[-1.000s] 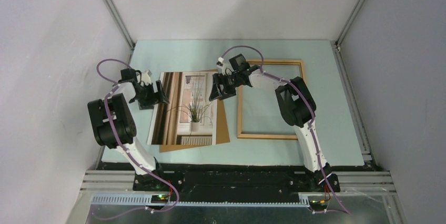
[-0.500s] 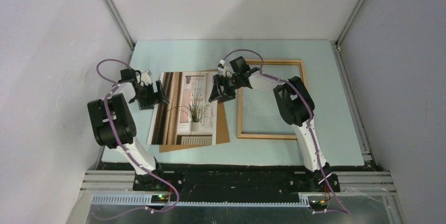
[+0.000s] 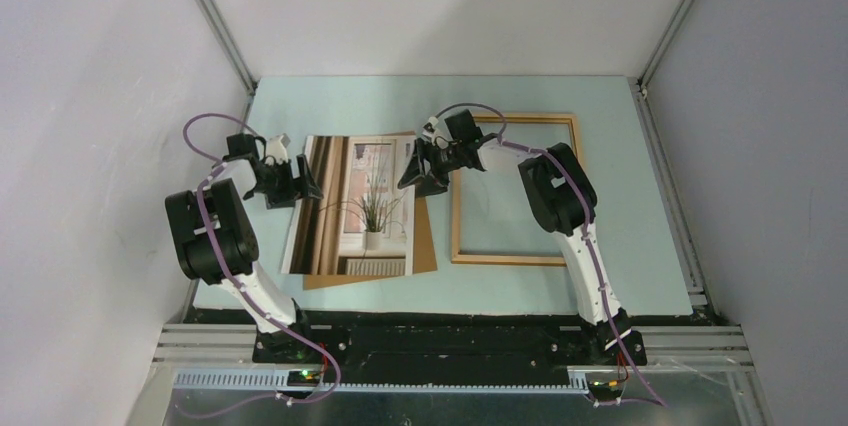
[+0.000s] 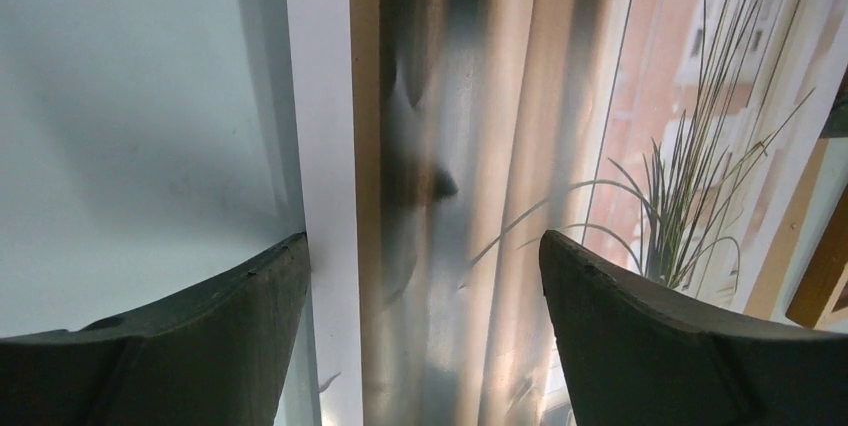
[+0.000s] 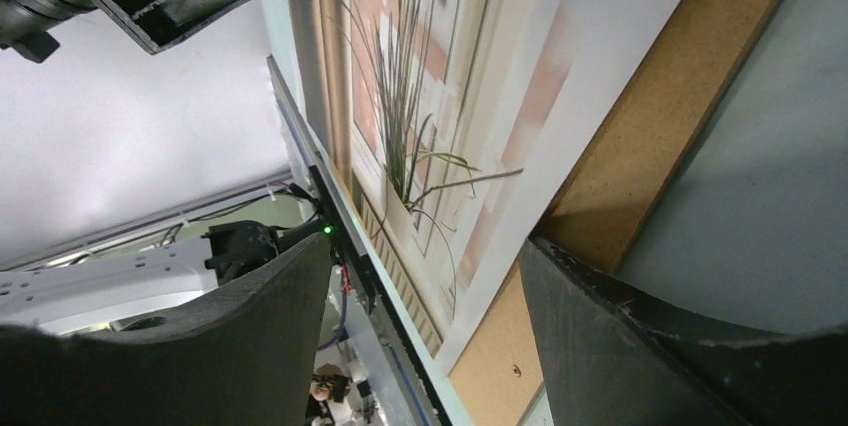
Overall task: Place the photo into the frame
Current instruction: Pick up the photo at the center of the board.
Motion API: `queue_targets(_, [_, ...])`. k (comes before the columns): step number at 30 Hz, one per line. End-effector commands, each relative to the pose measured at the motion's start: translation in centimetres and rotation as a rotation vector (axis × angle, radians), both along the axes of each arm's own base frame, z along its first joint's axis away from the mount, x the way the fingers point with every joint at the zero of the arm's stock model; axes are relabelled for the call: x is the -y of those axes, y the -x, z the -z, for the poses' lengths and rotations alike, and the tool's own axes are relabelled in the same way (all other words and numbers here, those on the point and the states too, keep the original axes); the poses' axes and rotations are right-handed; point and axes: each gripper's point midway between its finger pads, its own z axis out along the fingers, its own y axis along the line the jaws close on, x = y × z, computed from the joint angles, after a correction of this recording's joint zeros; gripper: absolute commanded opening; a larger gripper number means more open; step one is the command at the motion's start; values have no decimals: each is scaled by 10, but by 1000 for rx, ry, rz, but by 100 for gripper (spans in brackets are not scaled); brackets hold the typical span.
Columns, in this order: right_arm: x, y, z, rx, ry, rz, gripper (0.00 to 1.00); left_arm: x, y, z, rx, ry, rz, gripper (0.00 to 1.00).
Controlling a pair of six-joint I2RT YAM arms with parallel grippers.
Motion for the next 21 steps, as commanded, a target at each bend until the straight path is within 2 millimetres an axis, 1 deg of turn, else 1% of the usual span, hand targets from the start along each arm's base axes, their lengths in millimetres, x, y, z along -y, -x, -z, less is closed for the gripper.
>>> queue_targets(1, [-7,8,22,-86,8,1,73,24,20,5,-27,98,74,89])
queue_targets(6, [-9,10,22,-98,-9,-11,73,32,20,-3,2,137,96,88])
queue_targets(14, [-9,6,11,-86,-62,-25,71,40,15,-21,59,186,124,86])
queue_targets(18, [-11,5,6,-78,-103,-41,68,48,14,-28,85,227,150,85])
queue_targets(20, [-12,4,3,-73,-117,-48,65,50,16,-30,92,243,161,85])
queue_targets(21, [-12,4,1,-71,-124,-53,61,51,17,-30,94,246,165,85])
